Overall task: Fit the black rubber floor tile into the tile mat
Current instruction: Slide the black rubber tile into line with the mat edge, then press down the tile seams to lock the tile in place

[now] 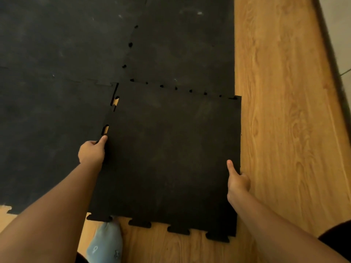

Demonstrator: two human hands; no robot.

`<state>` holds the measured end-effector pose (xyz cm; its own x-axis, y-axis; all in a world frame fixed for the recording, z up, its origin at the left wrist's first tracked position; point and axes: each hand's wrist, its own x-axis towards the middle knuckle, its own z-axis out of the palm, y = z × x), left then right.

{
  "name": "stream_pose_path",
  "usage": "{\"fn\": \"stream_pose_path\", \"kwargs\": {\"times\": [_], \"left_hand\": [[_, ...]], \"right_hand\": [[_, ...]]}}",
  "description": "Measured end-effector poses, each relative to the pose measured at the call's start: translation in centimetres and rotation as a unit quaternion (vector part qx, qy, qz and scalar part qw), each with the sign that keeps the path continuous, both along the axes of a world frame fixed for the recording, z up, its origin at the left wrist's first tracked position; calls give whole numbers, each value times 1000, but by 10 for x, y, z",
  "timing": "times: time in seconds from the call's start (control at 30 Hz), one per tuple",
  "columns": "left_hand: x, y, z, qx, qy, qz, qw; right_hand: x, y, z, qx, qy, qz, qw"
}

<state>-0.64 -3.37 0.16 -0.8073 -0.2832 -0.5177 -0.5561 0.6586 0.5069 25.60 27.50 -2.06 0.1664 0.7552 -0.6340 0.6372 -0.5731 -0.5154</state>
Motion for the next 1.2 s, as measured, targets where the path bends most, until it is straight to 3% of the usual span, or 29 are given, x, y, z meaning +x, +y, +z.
{"fn": "stream_pose_path", "kwargs": {"times": [0.27,0.93,1.03,1.13,1.2], "left_hand": [[3,-8,-13,-8,-4,29,1000],[17,-15,-13,-56,-26,-23,998],[31,-11,-5,-88,28,-60,994],[56,-10,2,-63,106,-76,989],[69,-11,4,-114,133,-123,977]], "right_hand": [[-2,-4,-5,22,-8,32,999],[0,-14,-11,70,-87,98,989],[-2,-19,-9,117,-85,111,983],[-5,-27,0,188,-56,90,976],[-8,-37,3,200,-77,113,970]]}}
